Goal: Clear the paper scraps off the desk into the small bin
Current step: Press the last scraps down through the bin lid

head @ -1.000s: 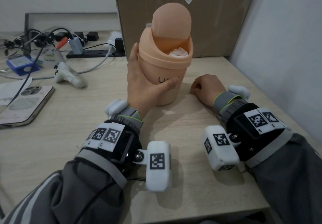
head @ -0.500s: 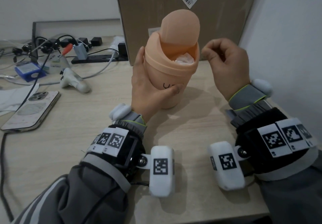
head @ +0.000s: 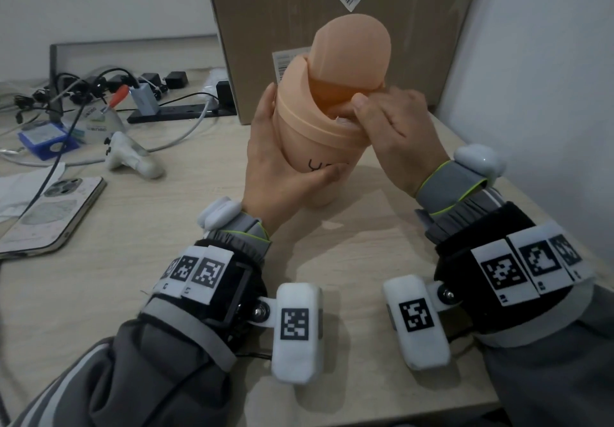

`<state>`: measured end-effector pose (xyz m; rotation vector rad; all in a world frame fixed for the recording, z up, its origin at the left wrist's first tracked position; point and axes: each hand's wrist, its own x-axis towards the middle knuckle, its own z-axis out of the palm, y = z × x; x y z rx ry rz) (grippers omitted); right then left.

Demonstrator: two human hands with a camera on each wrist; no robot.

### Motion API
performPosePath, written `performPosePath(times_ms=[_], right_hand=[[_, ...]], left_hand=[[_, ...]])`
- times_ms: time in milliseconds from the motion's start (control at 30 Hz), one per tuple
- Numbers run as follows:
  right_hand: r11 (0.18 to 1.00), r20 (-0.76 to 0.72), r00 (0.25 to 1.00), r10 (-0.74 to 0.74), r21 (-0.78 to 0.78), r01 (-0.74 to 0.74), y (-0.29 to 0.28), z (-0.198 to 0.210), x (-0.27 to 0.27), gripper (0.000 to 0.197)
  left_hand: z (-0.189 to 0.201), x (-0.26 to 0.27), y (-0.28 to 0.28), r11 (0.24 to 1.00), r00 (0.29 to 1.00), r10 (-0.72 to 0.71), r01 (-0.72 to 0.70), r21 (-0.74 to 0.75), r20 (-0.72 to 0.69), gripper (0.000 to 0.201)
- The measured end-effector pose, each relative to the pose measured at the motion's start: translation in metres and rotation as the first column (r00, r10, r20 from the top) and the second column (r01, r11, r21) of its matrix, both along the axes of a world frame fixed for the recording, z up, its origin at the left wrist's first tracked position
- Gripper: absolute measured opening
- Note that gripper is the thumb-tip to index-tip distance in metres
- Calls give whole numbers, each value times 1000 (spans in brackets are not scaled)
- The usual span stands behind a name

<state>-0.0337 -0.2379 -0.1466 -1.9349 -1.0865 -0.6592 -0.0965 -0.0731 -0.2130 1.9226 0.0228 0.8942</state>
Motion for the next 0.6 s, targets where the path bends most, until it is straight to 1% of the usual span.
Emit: performPosePath(times_ms=[67,133,200,267,367,433,467,500,533,600], right_hand=[[997,38,999,37,72,-40,0,1,0,48],[993,52,994,95,72,-99,0,0,1,50],[994,54,993,109,-10,-109,1,-3,-1,56],[991,76,996,53,-127,-43,1,-5,-2,59],[945,112,993,-34,-320,68,-1,-2,-2,72],[907,127,991,-40,-412,90,-3,1,-3,83],[898,120,992,-33,-432,82,-3,2,-3,86],[902,102,995,-22,-428,64,-3,2,-4,86],[921,72,997,-2,-388,30,-3,1,-4,83],[973,26,998,56,-228,-49,-4,0,-5,71]], left_hand=[[-1,0,0,1000,1000,9,-9,-9,0,133],[-1,1,1,1000,1000,18,-18,-25,-2,132],[-2,1,1,999,1000,19,-19,-28,-6,131],[-1,1,0,1000,1000,9,-9,-16,2,130],[0,0,-4,1000,1000,-2,2,16,16,123],[2,-1,-6,999,1000,13,-14,44,22,121],[2,-2,-6,998,999,21,-23,55,25,120],[3,-2,-6,998,999,25,-27,64,27,119],[3,-2,-6,997,999,26,-28,68,26,119],[2,-1,-6,997,999,23,-25,70,30,120]])
